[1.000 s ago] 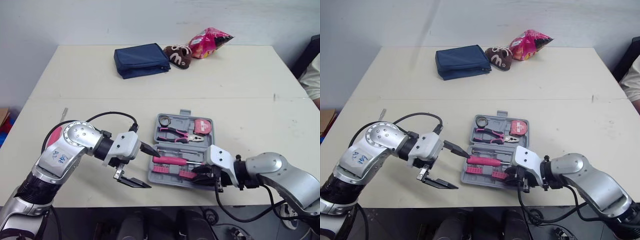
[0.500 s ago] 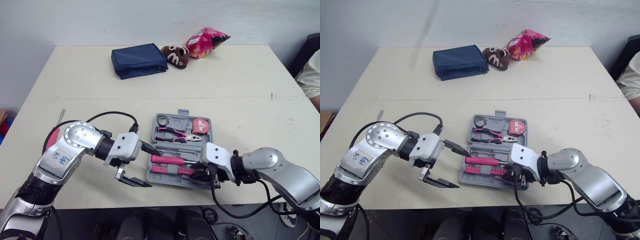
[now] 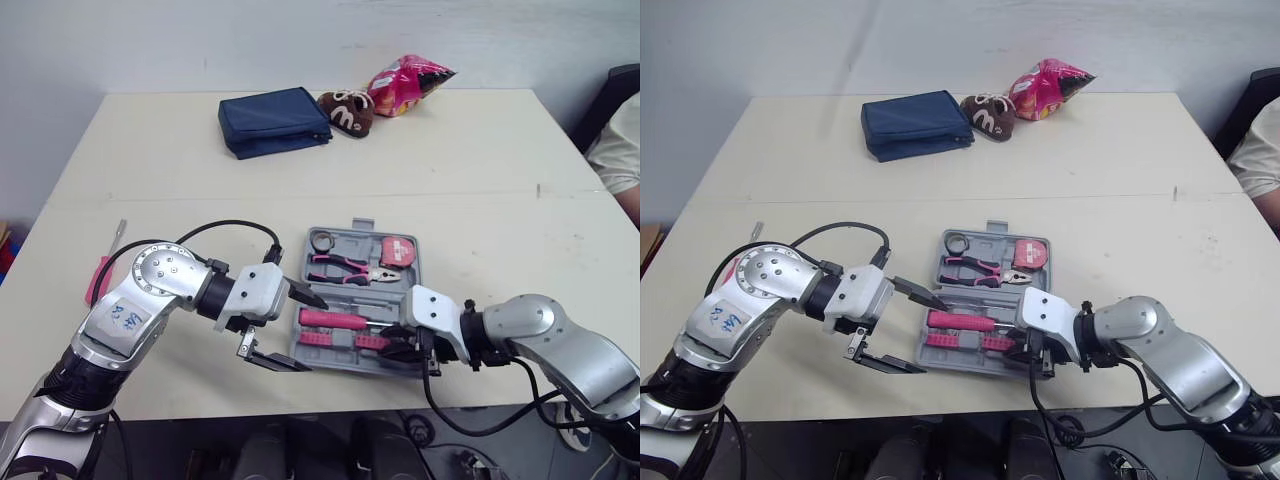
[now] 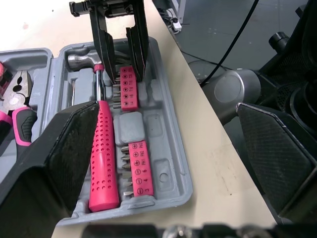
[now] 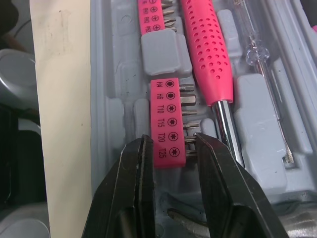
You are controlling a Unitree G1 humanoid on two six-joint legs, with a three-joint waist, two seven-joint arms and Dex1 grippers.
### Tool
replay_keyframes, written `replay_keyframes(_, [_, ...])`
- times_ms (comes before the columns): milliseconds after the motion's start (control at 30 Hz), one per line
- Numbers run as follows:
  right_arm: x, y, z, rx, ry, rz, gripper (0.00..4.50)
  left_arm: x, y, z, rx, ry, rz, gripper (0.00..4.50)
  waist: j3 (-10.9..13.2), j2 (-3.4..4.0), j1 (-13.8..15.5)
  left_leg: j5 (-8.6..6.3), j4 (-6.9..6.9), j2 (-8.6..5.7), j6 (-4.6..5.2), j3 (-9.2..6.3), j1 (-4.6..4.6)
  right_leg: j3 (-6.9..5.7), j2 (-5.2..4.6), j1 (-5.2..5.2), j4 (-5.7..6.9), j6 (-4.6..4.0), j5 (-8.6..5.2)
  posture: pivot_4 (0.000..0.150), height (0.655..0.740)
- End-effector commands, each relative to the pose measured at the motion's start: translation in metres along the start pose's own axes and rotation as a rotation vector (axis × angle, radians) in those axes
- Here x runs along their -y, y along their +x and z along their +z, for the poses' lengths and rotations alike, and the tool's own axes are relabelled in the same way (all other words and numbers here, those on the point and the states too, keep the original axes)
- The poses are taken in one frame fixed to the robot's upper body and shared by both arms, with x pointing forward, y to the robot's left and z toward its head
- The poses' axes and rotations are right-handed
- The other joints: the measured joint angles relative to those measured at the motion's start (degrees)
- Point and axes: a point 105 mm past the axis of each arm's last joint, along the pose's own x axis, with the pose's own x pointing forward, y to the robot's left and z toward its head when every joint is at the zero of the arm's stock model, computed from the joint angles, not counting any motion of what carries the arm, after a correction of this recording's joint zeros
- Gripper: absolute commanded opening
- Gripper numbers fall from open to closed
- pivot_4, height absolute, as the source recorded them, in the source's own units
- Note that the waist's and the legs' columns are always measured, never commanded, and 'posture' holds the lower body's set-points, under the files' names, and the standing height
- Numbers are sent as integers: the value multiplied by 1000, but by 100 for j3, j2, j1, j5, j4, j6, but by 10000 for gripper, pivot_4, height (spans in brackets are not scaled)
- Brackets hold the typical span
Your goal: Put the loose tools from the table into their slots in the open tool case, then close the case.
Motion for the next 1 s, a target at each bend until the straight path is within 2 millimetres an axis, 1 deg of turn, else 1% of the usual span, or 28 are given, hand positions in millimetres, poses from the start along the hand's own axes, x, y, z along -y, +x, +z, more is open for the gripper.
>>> replay_keyframes(33, [-4, -4, 16, 69, -27, 15, 21341, 1, 0, 9, 3, 45, -4, 45000, 0, 0, 8, 0, 0, 0, 0, 0, 0, 0, 0, 0, 0, 0, 0, 1500, 7400])
replay_keyframes(67, [-6, -8, 22, 102, -25, 26, 25678, 1, 0, 9, 3, 45, -3, 45000, 0, 0, 13, 0, 0, -1, 0, 0, -1, 0, -1, 0, -1, 0, 0, 1500, 7400])
replay_keyframes(167, [-3, -14, 29, 164, -34, 21, 25678, 1, 0, 9, 2, 45, -4, 45000, 0, 0, 17, -1, 0, -2, 1, -1, -3, -1, -2, 0, 0, 0, 0, 1500, 7400])
replay_keyframes(267, [-6, -15, 33, 248, -64, 43, 25678, 0, 0, 9, 3, 45, -5, 45000, 0, 0, 25, -1, 0, -4, 3, -1, -4, -1, -4, 1, 5, 1, 0, 1500, 7400])
replay_keyframes(400, [-3, -10, 25, 315, -29, 22, 25678, -2, 1, 9, 6, 47, -7, 45000, 0, -3, 32, -2, 0, -5, 3, -4, -3, -5, -2, 5, 1, 1, 0, 1500, 7400])
replay_keyframes(433, [-5, -10, 22, 326, -26, 30, 20675, -2, 1, 9, 6, 47, -7, 45000, 0, -3, 31, -2, 0, -6, 3, -4, -3, -5, -1, 5, 3, 1, 1, 1500, 7400])
replay_keyframes(500, [-6, -10, 16, 334, -13, 37, 15703, -2, 0, 9, 6, 46, -7, 45000, 0, -3, 30, -2, 0, -7, 3, -3, -3, -4, -1, 5, 11, 2, 1, 1500, 7400])
replay_keyframes(600, [-6, -9, 10, 337, 10, 34, 1714, -2, 0, 9, 5, 44, -7, 45000, 0, -3, 30, -2, 0, -7, 4, -3, -2, -4, -1, 5, 14, 3, 1, 1500, 7400])
replay_keyframes(633, [-7, -9, 7, 340, 14, 37, 691, -3, 0, 9, 6, 44, -7, 45000, 0, -3, 30, -1, 0, -7, 4, -3, -2, -4, 0, 5, 15, 3, 1, 1500, 7400])
replay_keyframes(833, [-4, -4, -7, 303, 23, 15, 691, -3, 0, 9, 4, 45, -10, 45000, 0, -3, 27, -1, 0, -6, 3, -2, -1, -3, 1, 5, 16, 2, 1, 1500, 7400])
replay_keyframes(933, [-1, 0, -16, 251, 21, -4, 691, -4, 0, 9, 3, 47, -8, 45000, 0, -3, 26, -1, 0, -6, 3, -3, -1, -3, 1, 5, 16, 3, 1, 1500, 7400])
replay_keyframes(1000, [1, 6, -27, 195, 43, -17, 691, -4, 0, 8, 4, 48, -10, 45000, 0, -3, 25, -1, 0, -6, 3, -2, 0, -3, 2, 5, 17, 2, 1, 1500, 7400])
